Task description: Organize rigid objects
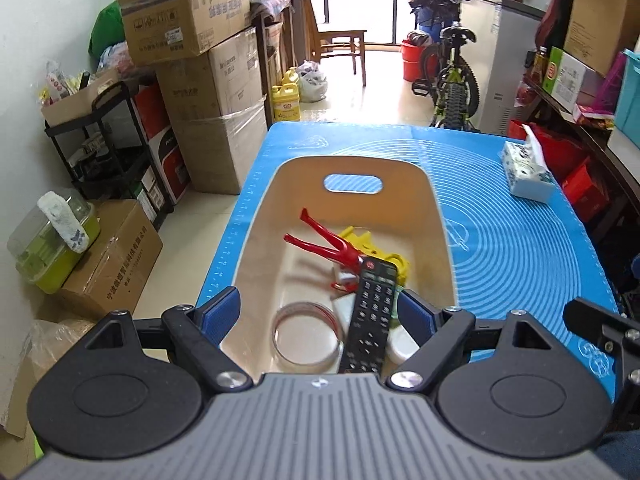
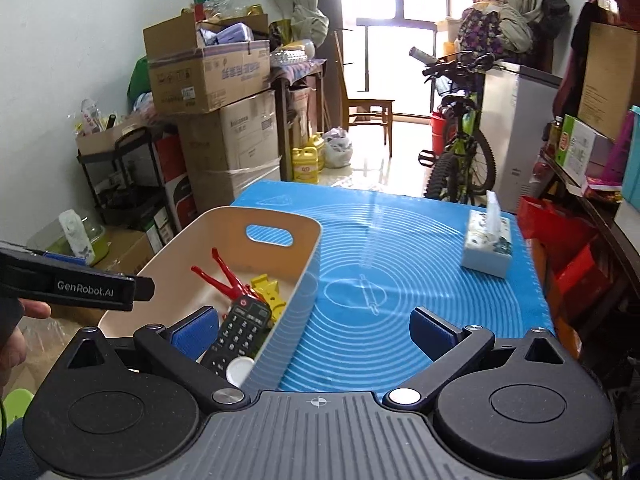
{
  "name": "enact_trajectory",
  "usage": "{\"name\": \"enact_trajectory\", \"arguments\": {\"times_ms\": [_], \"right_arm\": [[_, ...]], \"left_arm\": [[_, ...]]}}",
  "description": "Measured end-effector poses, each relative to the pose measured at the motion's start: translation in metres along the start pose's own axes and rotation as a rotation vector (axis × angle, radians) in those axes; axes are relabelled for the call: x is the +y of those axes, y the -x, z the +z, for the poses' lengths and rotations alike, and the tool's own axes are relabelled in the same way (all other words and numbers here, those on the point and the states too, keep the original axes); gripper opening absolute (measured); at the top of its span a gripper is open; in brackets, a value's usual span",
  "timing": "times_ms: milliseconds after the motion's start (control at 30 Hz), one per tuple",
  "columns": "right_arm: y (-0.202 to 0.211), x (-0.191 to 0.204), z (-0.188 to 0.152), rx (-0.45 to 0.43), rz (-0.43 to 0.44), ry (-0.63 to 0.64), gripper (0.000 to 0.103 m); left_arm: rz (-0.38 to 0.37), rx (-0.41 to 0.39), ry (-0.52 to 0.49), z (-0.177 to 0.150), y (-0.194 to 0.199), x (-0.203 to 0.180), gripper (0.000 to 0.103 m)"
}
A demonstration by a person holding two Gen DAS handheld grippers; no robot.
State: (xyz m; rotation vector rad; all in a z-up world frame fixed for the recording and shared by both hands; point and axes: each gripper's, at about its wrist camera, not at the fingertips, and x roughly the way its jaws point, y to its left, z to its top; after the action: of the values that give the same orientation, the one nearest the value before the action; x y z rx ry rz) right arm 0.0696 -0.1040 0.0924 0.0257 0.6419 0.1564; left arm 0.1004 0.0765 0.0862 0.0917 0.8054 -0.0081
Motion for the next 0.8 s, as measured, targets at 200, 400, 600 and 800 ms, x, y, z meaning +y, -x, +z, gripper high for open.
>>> {"name": "enact_trajectory", "arguments": {"times_ms": [200, 400, 600, 800], "right_arm": [[0.030, -0.011, -0.020, -0.006, -0.017, -0.033, 0.101], [0.050, -0.016, -0.043, 0.002, -0.026, -0.053, 0.101], [0.067, -0.017, -0.062, -0.002, -0.034, -0.051, 0.101], [0.075, -0.025, -0.082, 0.009, -0.046, -0.071, 0.101]], "left_arm": [[0.003, -0.031, -0.010, -0.016, 0.023, -0.014, 0.085], [0.012, -0.034, -0.019, -0.043, 0.038, -0.025, 0.085], [0.008, -0.042, -0.055, -0.065, 0.047, -0.035, 0.085], [0.002, -0.058, -0.064, -0.089, 0.051, -0.046, 0.085]]}}
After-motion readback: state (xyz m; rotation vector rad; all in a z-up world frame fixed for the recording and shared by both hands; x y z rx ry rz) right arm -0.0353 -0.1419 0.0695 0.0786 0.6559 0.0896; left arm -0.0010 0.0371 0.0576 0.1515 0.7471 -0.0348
